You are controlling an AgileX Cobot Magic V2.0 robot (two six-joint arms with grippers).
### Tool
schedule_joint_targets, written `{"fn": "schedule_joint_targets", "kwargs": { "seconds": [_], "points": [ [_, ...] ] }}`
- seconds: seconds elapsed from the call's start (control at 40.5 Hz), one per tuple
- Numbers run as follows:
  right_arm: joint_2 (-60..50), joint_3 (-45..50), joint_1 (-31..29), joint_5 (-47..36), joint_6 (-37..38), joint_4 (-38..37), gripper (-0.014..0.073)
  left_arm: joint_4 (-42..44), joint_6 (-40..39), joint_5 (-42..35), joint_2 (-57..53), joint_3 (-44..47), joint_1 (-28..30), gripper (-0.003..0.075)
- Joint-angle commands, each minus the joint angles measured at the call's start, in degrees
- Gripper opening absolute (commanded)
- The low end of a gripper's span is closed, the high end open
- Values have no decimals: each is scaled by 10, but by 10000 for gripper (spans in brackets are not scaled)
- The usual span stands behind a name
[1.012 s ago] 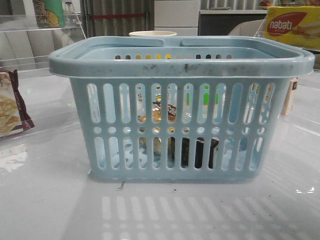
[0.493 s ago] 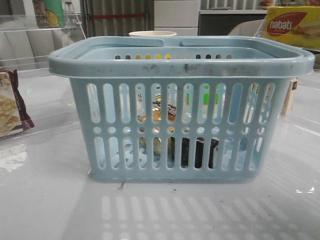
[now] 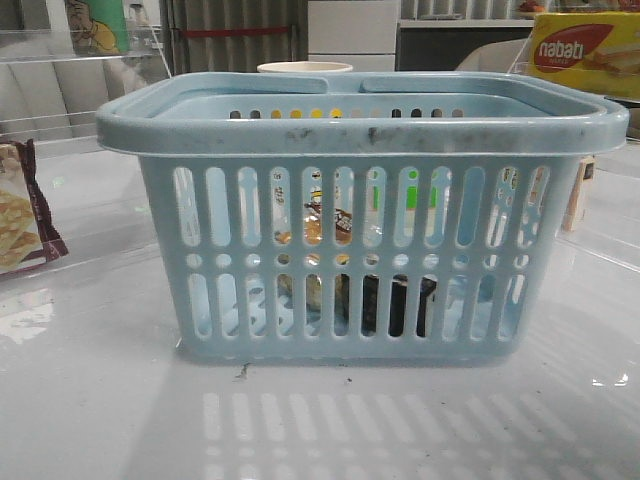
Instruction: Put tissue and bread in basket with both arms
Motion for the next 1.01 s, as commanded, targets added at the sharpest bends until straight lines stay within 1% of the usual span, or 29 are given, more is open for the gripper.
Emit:
{"fn": "schedule_joint_targets", "kwargs": {
  "seconds": [0.0, 0.913, 0.987],
  "points": [
    [0, -14, -2, -36, -2, -5, 55, 0, -5, -55, -11, -1, -4, 91],
    [-7, -11, -2, -38, -2, -6, 55, 0, -5, -55, -11, -1, -4, 91],
    [-23, 7, -23, -64, -2, -15, 55, 0, -5, -55, -11, -1, -4, 91]
  ]
}}
